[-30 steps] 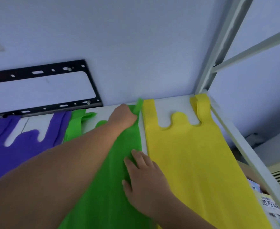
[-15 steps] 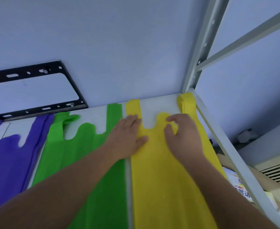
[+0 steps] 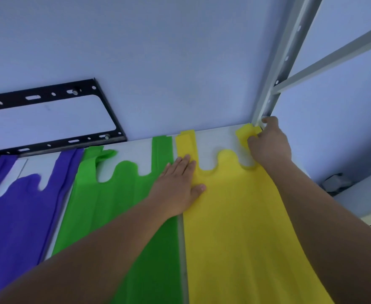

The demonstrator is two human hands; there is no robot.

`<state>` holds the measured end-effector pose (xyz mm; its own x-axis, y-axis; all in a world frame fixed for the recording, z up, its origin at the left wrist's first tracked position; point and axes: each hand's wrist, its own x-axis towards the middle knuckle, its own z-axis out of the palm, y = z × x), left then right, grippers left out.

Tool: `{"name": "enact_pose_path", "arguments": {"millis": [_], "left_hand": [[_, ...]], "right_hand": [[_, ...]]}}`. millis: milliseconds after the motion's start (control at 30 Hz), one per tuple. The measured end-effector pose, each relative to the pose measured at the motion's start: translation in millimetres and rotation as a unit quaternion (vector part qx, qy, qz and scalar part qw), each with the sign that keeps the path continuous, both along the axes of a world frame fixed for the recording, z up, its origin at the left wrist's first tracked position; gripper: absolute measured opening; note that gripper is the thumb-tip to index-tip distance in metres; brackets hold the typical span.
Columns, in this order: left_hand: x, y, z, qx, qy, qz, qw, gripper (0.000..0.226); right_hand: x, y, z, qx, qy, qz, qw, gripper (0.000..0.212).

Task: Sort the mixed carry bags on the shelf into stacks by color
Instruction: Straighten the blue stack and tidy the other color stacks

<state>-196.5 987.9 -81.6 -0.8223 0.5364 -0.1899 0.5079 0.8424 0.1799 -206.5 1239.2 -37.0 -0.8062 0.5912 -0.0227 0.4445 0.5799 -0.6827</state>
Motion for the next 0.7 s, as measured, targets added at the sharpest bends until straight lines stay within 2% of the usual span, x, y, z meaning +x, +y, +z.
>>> {"name": "enact_pose_path", "arguments": {"millis": [100,167,233,300,367,433,533,600,700], "left_hand": [[1,-1,0,0.006,-0.003,0.001,1.0,0.078],[1,-1,1,0.008,-0.005,0.002,1.0,0.078],[1,-1,1,0.009,-0.006,0.003,1.0,0.077],[1,-1,1,0.01,-0.004,0.004,1.0,0.077],[0,-1,1,0.009,-0.007,0.004,1.0,0.078],[0,0,4,0.021,-0.015,0.009,1.0,0.08],[13,-1,15,0.09,0.009,0.02,0.996,0.081],[32,-5,20,0.129,0.027,0.01,0.991,0.078],[63,-10,17,0.074,0.011,-0.051,0.996,0.081]], "right_hand": [[-10,6,12,-0.093,0.104,0.005,0.99,0.049],[-13,14,21,-0.196,0.165,-0.014,0.966,0.049],[-9,22,26,-0.247,0.206,-0.044,0.946,0.05],[-2,24,28,-0.213,0.212,-0.057,0.952,0.047],[9,19,26,-0.118,0.181,-0.049,0.975,0.046],[30,5,22,-0.048,0.158,-0.01,0.986,0.041],[77,-17,5,-0.012,0.126,0.064,0.99,0.033],[110,-26,-11,0.008,0.063,0.095,0.993,0.033],[136,-29,-34,0.083,-0.064,0.102,0.989,0.043]]}}
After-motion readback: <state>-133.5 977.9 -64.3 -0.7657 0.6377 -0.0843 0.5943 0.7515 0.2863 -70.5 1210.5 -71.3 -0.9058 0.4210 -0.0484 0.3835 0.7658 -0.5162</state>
